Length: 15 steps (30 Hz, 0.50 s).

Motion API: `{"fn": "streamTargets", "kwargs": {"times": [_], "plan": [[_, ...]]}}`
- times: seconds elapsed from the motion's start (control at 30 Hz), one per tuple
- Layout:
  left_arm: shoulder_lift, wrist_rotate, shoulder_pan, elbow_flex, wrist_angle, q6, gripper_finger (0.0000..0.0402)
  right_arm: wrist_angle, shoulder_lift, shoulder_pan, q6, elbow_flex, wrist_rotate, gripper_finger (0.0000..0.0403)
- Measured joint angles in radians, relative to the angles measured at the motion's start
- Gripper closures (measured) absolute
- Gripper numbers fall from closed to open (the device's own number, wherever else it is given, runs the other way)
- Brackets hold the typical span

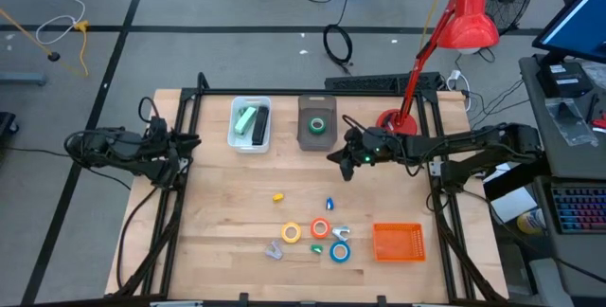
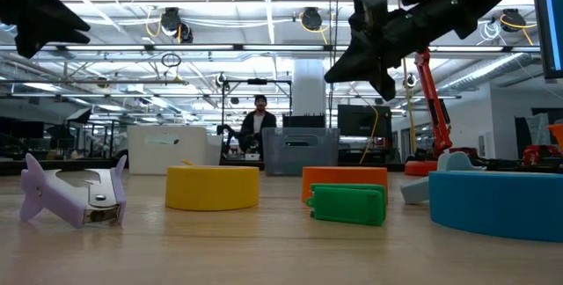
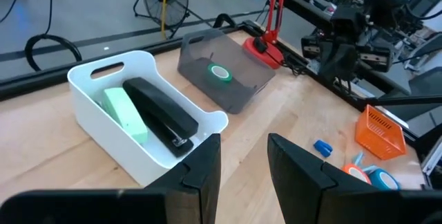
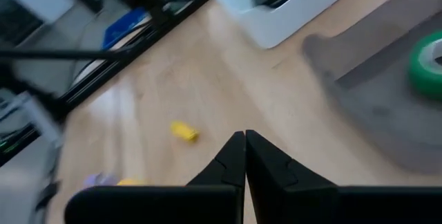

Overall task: Pick and place Stapler, Stapler remover, tape
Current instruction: Put the small blue stapler into the white bin

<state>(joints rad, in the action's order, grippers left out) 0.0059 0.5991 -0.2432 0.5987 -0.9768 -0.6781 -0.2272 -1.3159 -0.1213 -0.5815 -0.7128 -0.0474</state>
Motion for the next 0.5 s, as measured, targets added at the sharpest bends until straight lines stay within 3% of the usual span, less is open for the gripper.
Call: {"fn": "streamTargets", "kwargs": {"times": [0.1,0.27,0.5], "plan": [[0.000,0.001,0.000,0.000,0.003,-0.001,0.0280,0.000,0.000,0.007,0.003,0.000,-0.098,0.0399],[0.000,0.001,0.000,0.000,0.003,-0.001,0.0280,0.001,0.000,0.053,0.030,0.000,-0.171,0.0389],[0.000,0.001,0.000,0.000,0.003,-0.001,0.0279,0.088,0.000,0.136,0.013,0.000,-0.196,0.0316]]}}
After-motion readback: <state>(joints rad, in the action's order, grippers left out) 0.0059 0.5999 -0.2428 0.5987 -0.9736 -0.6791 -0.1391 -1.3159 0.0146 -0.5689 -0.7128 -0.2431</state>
